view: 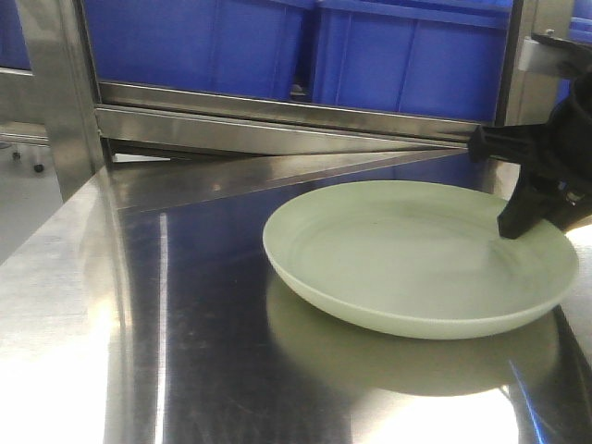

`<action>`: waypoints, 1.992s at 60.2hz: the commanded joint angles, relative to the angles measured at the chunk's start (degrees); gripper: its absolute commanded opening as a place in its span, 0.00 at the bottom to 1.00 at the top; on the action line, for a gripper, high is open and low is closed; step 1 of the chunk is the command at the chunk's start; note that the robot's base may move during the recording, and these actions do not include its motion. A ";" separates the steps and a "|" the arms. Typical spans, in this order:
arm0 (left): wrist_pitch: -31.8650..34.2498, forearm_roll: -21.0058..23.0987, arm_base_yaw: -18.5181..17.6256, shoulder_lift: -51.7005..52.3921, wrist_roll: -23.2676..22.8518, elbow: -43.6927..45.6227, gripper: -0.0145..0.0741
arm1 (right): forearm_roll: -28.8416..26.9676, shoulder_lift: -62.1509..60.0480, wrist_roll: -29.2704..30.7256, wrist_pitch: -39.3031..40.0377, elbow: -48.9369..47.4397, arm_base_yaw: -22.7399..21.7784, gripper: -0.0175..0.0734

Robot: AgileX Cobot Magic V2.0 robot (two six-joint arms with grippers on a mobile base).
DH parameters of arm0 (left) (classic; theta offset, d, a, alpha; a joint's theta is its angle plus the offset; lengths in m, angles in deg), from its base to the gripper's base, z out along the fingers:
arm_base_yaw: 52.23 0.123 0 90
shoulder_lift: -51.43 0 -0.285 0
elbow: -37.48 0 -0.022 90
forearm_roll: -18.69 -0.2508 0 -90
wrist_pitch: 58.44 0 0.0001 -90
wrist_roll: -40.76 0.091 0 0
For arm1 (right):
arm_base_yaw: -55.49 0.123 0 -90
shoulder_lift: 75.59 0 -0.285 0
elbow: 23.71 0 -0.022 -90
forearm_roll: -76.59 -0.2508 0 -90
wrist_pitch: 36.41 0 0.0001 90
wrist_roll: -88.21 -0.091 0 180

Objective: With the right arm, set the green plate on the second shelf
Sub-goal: 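Move the right gripper down onto the far rim of the green plate, then close the right gripper on the plate rim and lift it upright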

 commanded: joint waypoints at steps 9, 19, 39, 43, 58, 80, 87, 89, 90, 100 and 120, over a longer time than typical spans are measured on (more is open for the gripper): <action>4.56 0.14 -0.16 1.22 0.00 -2.29 0.30 | 0.65 -5.40 0.31 4.42 -1.14 0.02 0.26; 4.56 0.14 -0.16 1.22 0.00 -2.29 0.30 | 0.65 -11.23 0.31 6.63 -1.14 0.02 0.26; 4.56 0.14 -0.16 1.22 0.00 -2.29 0.30 | 0.65 -25.48 0.37 9.03 -0.43 -0.03 0.26; 4.56 0.14 -0.16 1.22 0.00 -2.29 0.30 | 0.65 -28.10 0.37 9.72 0.55 -0.03 0.26; 4.56 0.14 -0.16 1.22 0.00 -2.29 0.30 | 1.64 -38.96 0.42 17.66 9.72 -0.27 0.26; 4.56 0.14 -0.16 1.22 0.00 -2.29 0.30 | 7.90 -52.71 0.42 20.58 21.51 -0.29 0.26; 4.56 0.14 -0.16 1.22 0.00 -2.29 0.30 | 8.32 -56.37 0.42 20.58 23.81 -0.34 0.25; 4.56 0.14 -0.16 1.22 0.00 -2.29 0.30 | 8.48 -57.46 0.42 20.58 24.37 -0.34 0.25; 4.56 0.14 -0.16 1.22 0.00 -2.29 0.30 | 8.48 -57.88 0.42 20.58 24.60 -0.39 0.25; 4.56 0.14 -0.16 1.22 0.00 -2.29 0.30 | 8.48 -62.31 0.42 20.58 27.87 -3.03 0.25; 4.56 0.14 -0.16 1.22 0.00 -2.29 0.30 | 8.48 -68.13 0.42 20.38 31.85 -7.17 0.25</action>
